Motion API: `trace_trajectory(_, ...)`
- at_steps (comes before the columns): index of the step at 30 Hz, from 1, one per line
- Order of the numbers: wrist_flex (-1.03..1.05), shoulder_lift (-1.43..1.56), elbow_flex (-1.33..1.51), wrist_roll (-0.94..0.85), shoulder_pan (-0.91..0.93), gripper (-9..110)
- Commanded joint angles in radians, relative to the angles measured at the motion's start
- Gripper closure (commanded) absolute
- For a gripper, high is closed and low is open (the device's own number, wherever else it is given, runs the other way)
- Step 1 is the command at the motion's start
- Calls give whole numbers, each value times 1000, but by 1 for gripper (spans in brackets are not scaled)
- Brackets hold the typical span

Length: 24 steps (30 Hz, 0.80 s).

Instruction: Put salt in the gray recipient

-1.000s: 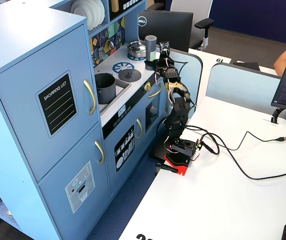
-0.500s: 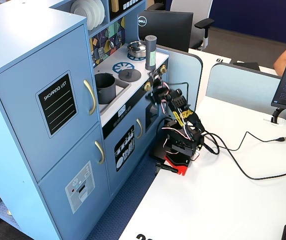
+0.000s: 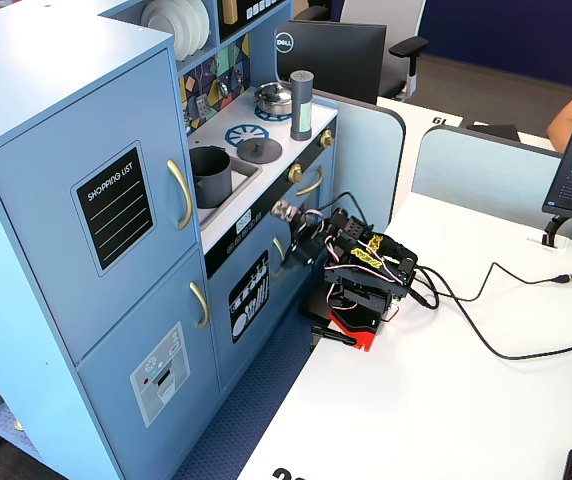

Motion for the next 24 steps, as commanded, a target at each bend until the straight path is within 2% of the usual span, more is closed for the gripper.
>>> trace_trajectory(1, -132, 9, 107, -9, -15, 101)
trace_trajectory(6, -239, 11, 129, 38, -23, 101)
trace_trajectory(13, 17, 11, 130, -135, 60, 99)
trace_trajectory(19, 101, 11, 130, -35, 67, 99)
trace_trajectory(24, 101, 11, 130, -31, 71, 98)
